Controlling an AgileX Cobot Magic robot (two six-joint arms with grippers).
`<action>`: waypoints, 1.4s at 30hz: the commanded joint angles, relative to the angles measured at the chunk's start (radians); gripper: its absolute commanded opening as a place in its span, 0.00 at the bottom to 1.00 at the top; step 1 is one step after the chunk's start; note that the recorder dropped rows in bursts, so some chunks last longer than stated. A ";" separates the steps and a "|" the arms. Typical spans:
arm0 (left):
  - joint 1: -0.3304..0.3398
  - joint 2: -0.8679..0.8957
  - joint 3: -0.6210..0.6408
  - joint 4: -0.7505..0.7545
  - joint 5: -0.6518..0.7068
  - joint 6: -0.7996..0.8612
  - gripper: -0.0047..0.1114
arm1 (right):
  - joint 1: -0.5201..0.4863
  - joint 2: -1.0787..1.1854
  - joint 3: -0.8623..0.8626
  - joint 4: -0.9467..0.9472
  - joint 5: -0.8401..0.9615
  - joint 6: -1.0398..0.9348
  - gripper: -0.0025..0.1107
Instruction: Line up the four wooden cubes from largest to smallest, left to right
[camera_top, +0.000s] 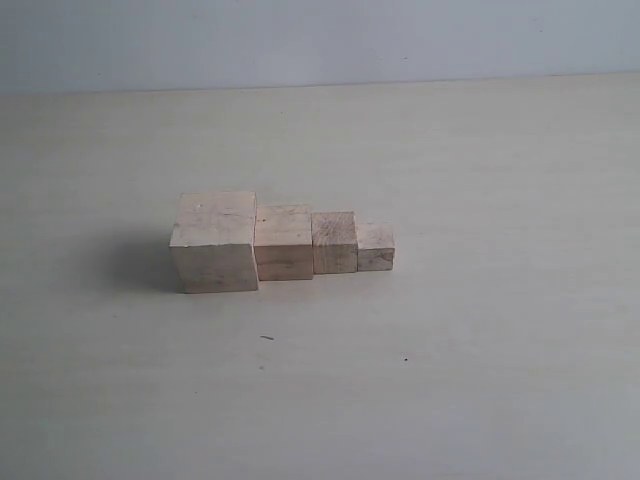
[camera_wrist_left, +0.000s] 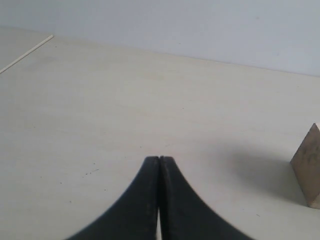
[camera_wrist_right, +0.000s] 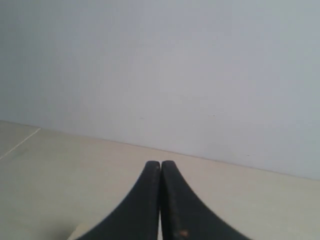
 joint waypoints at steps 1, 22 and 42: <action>0.001 -0.004 0.004 0.001 -0.009 -0.004 0.04 | -0.075 -0.088 0.065 -0.110 0.008 0.078 0.02; 0.001 -0.004 0.004 0.001 -0.009 -0.004 0.04 | -0.364 -0.563 0.774 -0.291 -0.234 0.109 0.02; 0.001 -0.004 0.004 0.001 -0.009 -0.004 0.04 | -0.364 -0.750 1.004 -0.257 -0.327 0.109 0.02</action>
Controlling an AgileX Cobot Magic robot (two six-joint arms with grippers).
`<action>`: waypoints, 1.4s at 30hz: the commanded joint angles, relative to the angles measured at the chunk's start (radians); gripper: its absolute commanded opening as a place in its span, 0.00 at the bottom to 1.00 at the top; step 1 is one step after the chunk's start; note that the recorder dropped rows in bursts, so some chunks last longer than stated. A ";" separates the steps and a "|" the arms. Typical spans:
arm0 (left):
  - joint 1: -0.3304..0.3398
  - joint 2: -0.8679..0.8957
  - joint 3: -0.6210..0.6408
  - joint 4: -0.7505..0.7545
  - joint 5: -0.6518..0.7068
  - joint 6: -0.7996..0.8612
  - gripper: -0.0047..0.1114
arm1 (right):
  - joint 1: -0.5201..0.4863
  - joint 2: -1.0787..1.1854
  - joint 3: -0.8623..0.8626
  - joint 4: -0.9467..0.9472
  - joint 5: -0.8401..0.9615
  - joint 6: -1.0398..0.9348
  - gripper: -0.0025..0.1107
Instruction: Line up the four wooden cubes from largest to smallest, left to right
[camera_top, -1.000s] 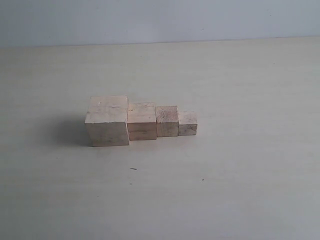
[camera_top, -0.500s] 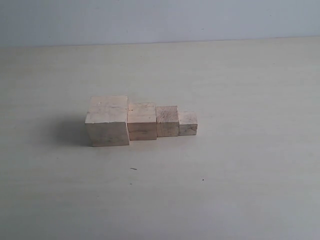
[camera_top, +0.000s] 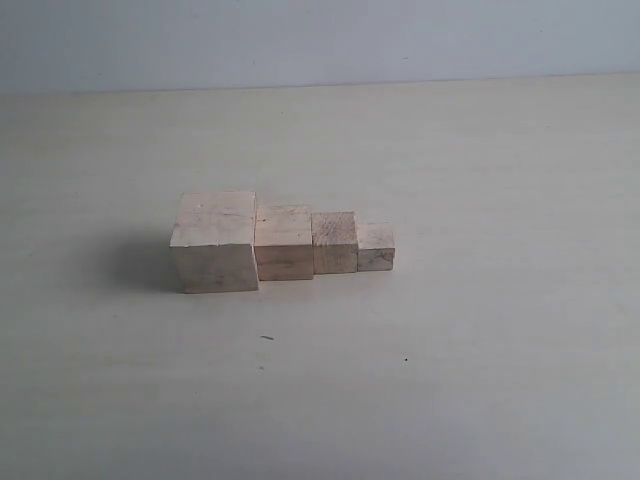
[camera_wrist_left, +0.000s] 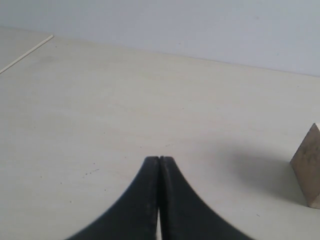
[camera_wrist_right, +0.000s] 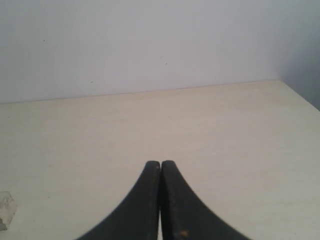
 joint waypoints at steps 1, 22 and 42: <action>0.001 -0.004 0.004 0.001 -0.009 -0.004 0.04 | -0.006 -0.062 0.038 0.000 -0.029 0.000 0.02; 0.001 -0.004 0.004 0.001 -0.009 -0.004 0.04 | 0.043 -0.126 0.184 -0.183 -0.073 0.155 0.02; 0.001 -0.004 0.004 0.001 -0.009 -0.004 0.04 | 0.049 -0.126 0.184 -0.183 -0.046 0.073 0.02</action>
